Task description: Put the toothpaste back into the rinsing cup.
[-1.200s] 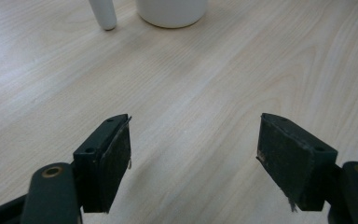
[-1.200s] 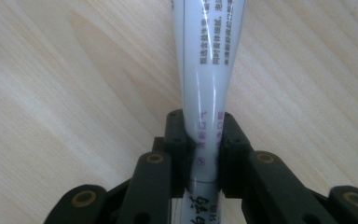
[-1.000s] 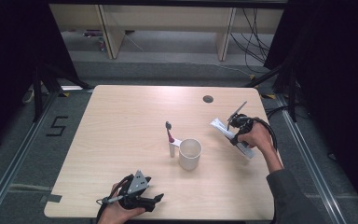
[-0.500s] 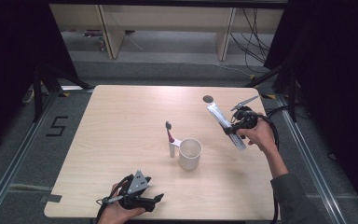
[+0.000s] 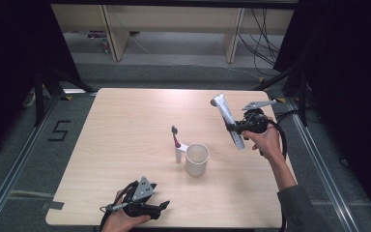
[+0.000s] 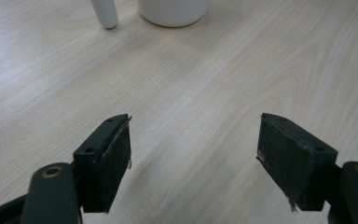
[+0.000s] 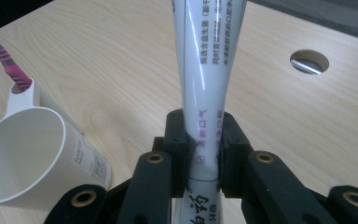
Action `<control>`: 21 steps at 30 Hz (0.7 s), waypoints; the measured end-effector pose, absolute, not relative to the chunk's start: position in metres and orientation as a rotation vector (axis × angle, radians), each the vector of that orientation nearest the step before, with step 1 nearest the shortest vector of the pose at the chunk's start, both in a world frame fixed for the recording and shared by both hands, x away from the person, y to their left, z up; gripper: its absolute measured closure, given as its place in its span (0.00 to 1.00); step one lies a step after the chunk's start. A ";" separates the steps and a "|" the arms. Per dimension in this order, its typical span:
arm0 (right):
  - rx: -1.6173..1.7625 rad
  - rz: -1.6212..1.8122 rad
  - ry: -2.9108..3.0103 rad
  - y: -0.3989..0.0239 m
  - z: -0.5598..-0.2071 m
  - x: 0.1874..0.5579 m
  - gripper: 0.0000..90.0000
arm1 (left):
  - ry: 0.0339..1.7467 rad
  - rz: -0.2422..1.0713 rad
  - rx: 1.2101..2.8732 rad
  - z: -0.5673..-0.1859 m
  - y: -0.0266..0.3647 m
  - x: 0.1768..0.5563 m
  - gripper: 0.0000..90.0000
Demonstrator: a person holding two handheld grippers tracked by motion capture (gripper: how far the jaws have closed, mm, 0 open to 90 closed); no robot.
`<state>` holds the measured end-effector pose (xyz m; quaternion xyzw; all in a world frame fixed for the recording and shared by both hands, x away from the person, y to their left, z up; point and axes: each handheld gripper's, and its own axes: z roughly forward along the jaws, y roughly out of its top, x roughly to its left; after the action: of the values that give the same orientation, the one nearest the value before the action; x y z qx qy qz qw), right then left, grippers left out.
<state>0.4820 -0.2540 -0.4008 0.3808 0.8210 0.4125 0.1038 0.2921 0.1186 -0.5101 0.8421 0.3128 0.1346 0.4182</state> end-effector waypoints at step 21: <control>0.949 1.570 2.211 -0.221 -0.384 0.460 0.86 | 0.788 0.341 2.113 -0.510 0.120 0.292 0.28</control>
<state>0.4596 -0.2208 -0.3844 0.3274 0.7627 0.5415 0.1338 0.2918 0.1196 -0.5100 0.8420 0.3139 0.1361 0.4172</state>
